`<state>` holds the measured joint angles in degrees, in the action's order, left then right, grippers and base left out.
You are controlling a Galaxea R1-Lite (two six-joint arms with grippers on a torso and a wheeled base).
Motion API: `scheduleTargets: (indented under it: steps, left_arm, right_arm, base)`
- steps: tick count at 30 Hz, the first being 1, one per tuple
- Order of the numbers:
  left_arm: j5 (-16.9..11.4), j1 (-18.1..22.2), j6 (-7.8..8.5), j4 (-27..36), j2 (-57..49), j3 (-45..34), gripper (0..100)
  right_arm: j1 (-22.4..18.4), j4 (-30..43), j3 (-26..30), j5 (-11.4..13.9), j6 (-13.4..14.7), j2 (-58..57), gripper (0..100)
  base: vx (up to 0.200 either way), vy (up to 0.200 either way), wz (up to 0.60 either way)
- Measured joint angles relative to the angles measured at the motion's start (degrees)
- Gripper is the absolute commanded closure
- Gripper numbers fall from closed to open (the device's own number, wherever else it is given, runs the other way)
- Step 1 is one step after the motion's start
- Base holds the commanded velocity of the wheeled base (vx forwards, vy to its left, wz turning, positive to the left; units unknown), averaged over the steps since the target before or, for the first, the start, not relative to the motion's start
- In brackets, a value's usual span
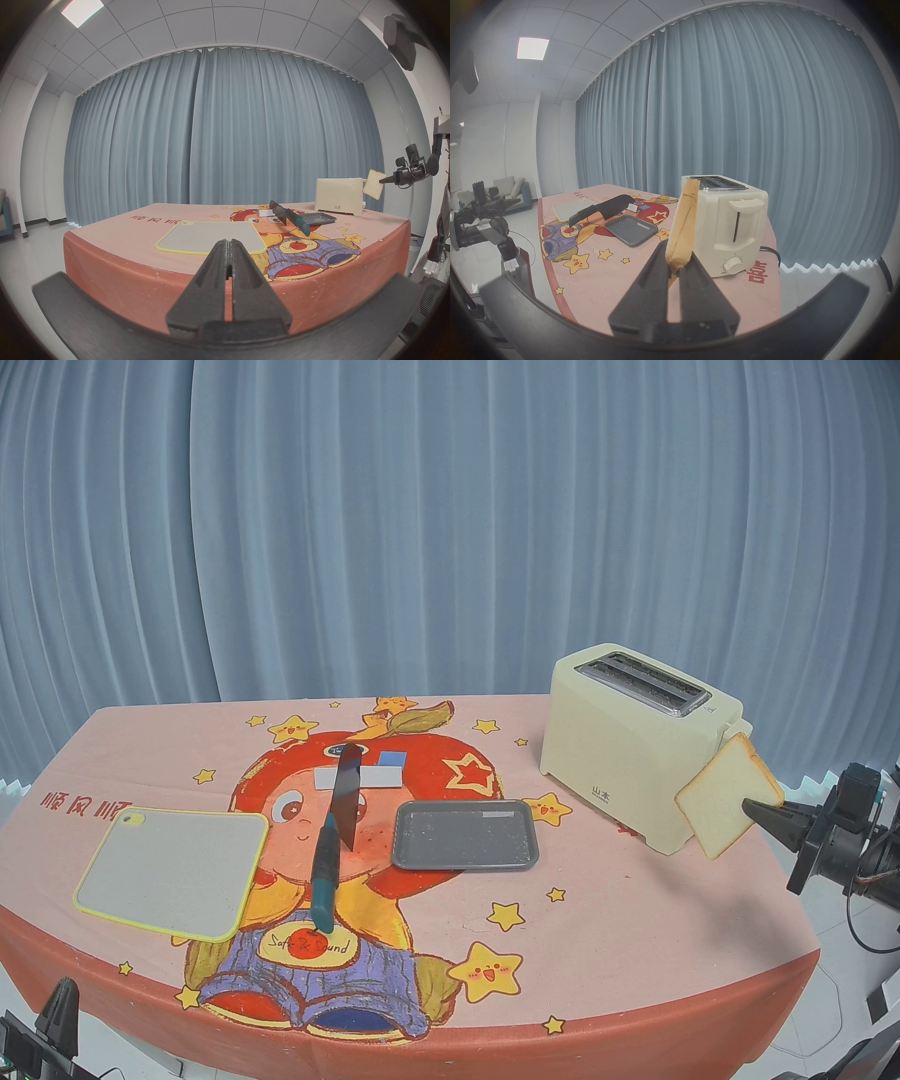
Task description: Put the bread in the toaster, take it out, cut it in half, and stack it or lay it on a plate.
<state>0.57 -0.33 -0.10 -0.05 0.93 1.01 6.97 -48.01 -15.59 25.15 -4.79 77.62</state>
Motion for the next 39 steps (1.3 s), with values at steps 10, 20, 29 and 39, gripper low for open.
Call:
scheduleTargets:
  steps: [10, 20, 29, 39]
  left_arm:
    - [0.0, 0.0, -0.01, 0.0, 0.0, 0.0, 100]
    - [0.0, 0.0, 0.0, 0.0, 0.0, 0.0, 100]
    - [0.0, 0.0, 0.0, 0.0, 0.0, 0.0, 100]
    - [0.0, 0.0, -0.01, 0.0, 0.0, 0.0, 100]
  right_arm:
    - [-2.1, 0.1, -0.5, 0.2, 0.1, -2.6, 100]
    - [-2.4, 0.7, 0.4, -0.2, -0.3, -3.2, 100]
    - [-3.3, 0.8, 1.2, -0.1, -0.9, -3.4, 100]
    - [-3.4, 4.3, -4.4, 0.2, -1.1, -3.5, 100]
  base:
    - [0.0, 0.0, 0.0]
    - [0.0, 0.0, 0.0]
    - [0.0, 0.0, 0.0]
    - [0.0, 0.0, 0.0]
